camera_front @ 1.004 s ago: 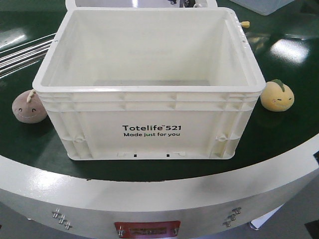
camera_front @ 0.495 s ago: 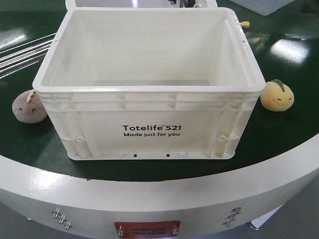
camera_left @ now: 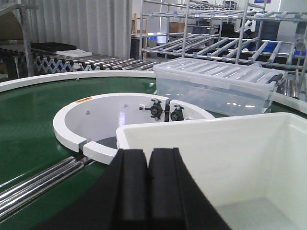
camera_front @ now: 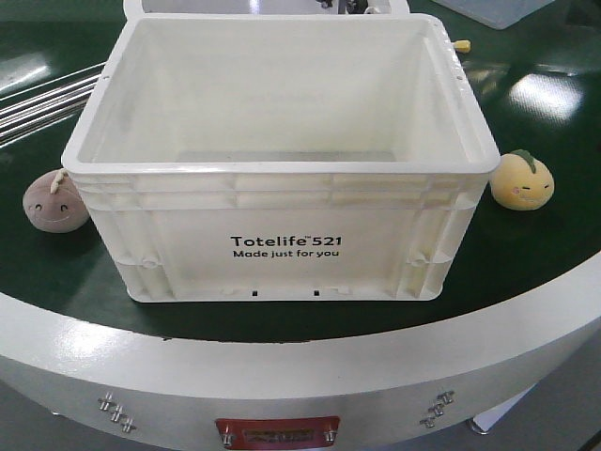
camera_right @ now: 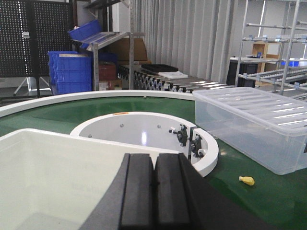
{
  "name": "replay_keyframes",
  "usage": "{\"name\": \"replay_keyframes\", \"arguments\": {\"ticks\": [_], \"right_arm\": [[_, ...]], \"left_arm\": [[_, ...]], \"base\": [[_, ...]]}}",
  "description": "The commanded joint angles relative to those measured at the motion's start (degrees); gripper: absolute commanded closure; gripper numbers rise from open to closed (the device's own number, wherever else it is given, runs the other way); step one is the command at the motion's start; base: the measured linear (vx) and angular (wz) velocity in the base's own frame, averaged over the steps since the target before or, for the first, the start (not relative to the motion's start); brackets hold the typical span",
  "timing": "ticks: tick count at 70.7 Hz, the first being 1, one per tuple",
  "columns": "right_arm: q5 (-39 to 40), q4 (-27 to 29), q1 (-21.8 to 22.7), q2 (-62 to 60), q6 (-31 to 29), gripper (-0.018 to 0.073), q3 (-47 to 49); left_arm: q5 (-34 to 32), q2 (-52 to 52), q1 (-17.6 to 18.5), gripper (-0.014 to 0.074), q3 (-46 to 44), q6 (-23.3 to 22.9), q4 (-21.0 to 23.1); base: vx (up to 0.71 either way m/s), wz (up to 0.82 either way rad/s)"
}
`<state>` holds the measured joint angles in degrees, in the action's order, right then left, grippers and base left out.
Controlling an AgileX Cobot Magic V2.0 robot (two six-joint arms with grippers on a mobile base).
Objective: Place moving items into box and shelve
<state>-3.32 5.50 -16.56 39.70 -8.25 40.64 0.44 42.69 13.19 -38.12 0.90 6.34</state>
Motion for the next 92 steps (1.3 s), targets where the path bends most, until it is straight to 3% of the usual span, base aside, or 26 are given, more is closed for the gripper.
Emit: {"name": "replay_keyframes", "arguments": {"ticks": [1, 10, 18, 29, 38, 47, 62, 84, 92], "right_arm": [[5.0, -0.2, 0.3, 0.1, -0.2, 0.0541, 2.2], [5.0, -0.2, 0.3, 0.1, -0.3, 0.0454, 2.2], [5.0, -0.3, 0.3, 0.1, -0.3, 0.0298, 2.2], [5.0, -0.3, 0.3, 0.1, -0.3, 0.0, 2.2], [5.0, -0.3, 0.3, 0.1, -0.3, -0.0164, 2.2], [5.0, 0.1, 0.3, 0.1, 0.0, -0.0158, 2.2], [4.6, 1.0, 0.4, 0.1, 0.1, -0.0109, 2.2], [4.6, 0.8, 0.5, -2.3, -4.2, -0.0069, 2.2], [4.5, 1.0, 4.8, -3.3, -3.9, -0.0065, 2.2]], "left_arm": [[-5.3, -0.3, 0.4, 0.0607, -2.3, 0.0, 0.4], [-5.3, -0.3, 0.4, 0.0562, -2.3, 0.0, 0.4], [-5.0, -0.3, 0.4, 0.0476, -2.3, 0.0, 0.4], [-4.6, -0.3, 0.4, 0.0253, -2.3, 0.0, 0.4], [-4.5, -0.3, 0.4, 0.0059, -2.3, 0.0, 0.4], [-4.5, -0.3, 0.4, -0.0047, -2.3, -0.1, 0.4], [-4.3, -0.4, -0.6, -0.0037, -2.3, -0.1, 0.4], [1.2, -5.4, -9.7, 0.0017, -2.3, 0.0, -0.3], [3.5, -7.7, -12.5, 0.002, -2.3, -0.1, -2.7]], "base": [[0.0, 0.0], [0.0, 0.0], [0.0, 0.0], [0.0, 0.0], [0.0, 0.0], [0.0, 0.0], [0.0, 0.0], [0.0, 0.0], [0.0, 0.0]]}}
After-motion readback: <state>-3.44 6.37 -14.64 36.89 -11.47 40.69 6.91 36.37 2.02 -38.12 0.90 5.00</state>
